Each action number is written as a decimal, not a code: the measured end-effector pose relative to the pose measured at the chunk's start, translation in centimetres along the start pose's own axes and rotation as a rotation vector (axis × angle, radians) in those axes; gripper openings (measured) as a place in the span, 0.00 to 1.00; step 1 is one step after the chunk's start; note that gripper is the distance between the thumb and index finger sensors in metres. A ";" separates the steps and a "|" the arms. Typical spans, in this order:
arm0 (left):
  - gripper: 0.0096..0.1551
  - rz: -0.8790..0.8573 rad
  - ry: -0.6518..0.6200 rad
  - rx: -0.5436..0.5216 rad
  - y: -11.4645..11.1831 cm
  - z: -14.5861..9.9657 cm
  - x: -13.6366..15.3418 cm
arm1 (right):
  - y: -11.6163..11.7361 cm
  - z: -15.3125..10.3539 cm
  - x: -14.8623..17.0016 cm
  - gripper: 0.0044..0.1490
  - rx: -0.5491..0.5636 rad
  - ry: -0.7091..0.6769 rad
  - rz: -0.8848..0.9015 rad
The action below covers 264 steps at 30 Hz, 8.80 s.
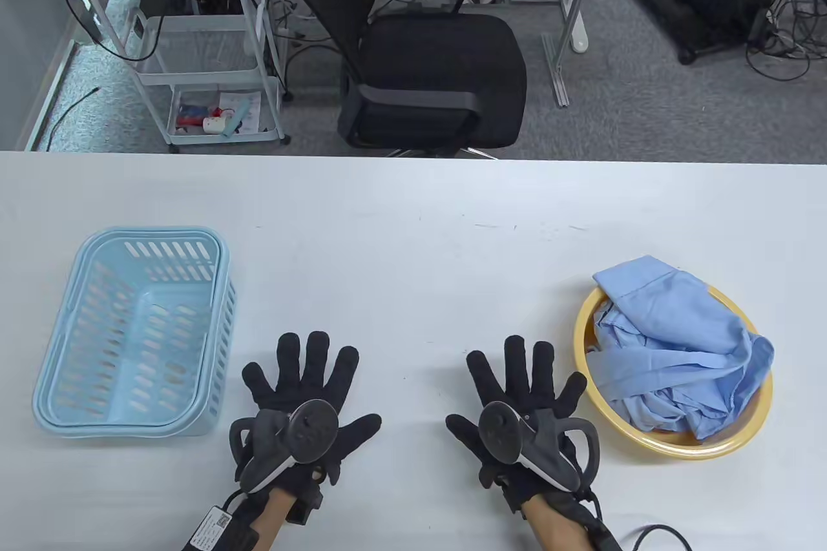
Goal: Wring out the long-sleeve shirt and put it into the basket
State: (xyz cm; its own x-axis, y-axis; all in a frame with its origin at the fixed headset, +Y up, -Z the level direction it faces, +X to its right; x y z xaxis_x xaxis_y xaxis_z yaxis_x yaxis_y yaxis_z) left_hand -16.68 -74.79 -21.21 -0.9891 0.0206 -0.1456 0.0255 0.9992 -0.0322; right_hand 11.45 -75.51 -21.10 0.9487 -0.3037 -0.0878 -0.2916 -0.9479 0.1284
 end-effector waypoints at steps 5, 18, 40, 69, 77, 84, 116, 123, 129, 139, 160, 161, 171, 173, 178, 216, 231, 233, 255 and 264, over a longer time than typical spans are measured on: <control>0.62 -0.008 0.000 -0.022 0.4 -0.2 0.0 | 0.3 -0.1 -0.3 0.61 -0.004 -0.010 0.013; 0.62 -0.017 0.003 -0.022 0.8 -0.4 0.2 | 0.7 0.1 0.1 0.61 -0.011 0.008 0.009; 0.61 -0.030 0.023 -0.048 1.5 -0.7 0.9 | -2.7 -1.0 -0.1 0.61 0.131 -0.027 0.102; 0.63 0.009 0.036 -0.016 1.3 -0.5 1.0 | -12.6 -0.2 18.4 0.81 -0.015 0.523 0.235; 0.63 0.019 0.042 -0.004 1.2 -0.5 1.0 | -9.4 2.0 21.4 0.88 -0.210 0.648 0.275; 0.62 0.043 0.041 0.001 1.1 -0.4 0.7 | -8.0 3.7 22.3 0.79 -0.229 0.708 0.283; 0.60 -0.294 0.010 -0.167 5.1 -1.4 2.4 | -25.1 -6.3 2.0 0.41 0.584 -0.181 0.315; 0.63 -0.679 -0.128 -0.276 9.6 -2.3 2.5 | -22.5 -5.6 -2.4 0.41 0.530 -0.438 0.553; 0.73 -0.981 -0.254 -0.269 14.5 -1.2 1.1 | -19.6 -3.9 -4.9 0.42 0.439 -0.535 0.668; 0.65 -0.920 -0.359 -0.121 19.7 1.6 -1.5 | -16.2 -2.2 -7.2 0.42 0.239 -0.660 0.920; 0.31 -0.840 -0.167 -0.509 29.6 0.7 -0.1 | -11.0 1.8 -2.8 0.32 0.157 -0.387 1.413; 0.31 -0.840 -0.161 -0.515 29.9 0.7 0.1 | -10.7 2.0 -2.5 0.31 0.169 -0.371 1.374; 0.24 -0.884 -0.094 -0.535 32.2 0.7 2.7 | -7.2 3.8 -1.3 0.27 0.077 -0.253 1.119; 0.24 -0.930 -0.097 -0.536 32.8 0.7 3.0 | -7.1 3.9 -1.1 0.28 0.080 -0.240 1.123; 0.24 -0.944 -0.077 -0.546 34.4 1.0 3.5 | -7.0 4.0 -0.4 0.27 0.086 -0.232 1.130; 0.28 -1.062 -0.238 -0.442 34.3 2.1 1.1 | -23.8 2.0 -14.6 0.89 -0.055 -0.647 1.066; 0.53 -1.071 -0.631 -0.296 33.5 0.1 -3.2 | -28.7 1.0 -15.7 0.49 0.309 -0.529 1.050; 0.54 -1.111 -0.653 -0.344 32.8 -0.4 -2.3 | -29.1 0.6 -16.5 0.49 0.320 -0.546 0.987; 0.99 -1.031 -0.536 -0.027 12.5 2.4 -0.9 | -29.1 1.5 -18.8 0.26 0.248 -0.594 1.267; 0.74 -1.048 -0.455 0.063 13.8 4.8 -4.5 | -28.5 1.1 -21.7 0.26 0.229 -0.644 1.198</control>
State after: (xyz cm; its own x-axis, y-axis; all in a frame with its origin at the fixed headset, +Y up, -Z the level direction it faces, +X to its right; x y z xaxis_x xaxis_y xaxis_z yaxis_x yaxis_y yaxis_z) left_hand -11.21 -61.29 -25.78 -0.3841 -0.8495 -0.3618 -0.7611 0.5131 -0.3968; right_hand -0.98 -41.97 -23.95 -0.0985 -0.8690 -0.4850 -0.9552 -0.0540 0.2908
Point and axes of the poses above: the tracker on the back of each hand, its own x axis roughly to the little-finger side, its own z axis roughly from the wrist to the fingertips, y = z × x, the point moved 5 cm from there along z, roughly from the wrist to the fingertips, and after that the axes turned 14 degrees about z, right-handed, at the moved point
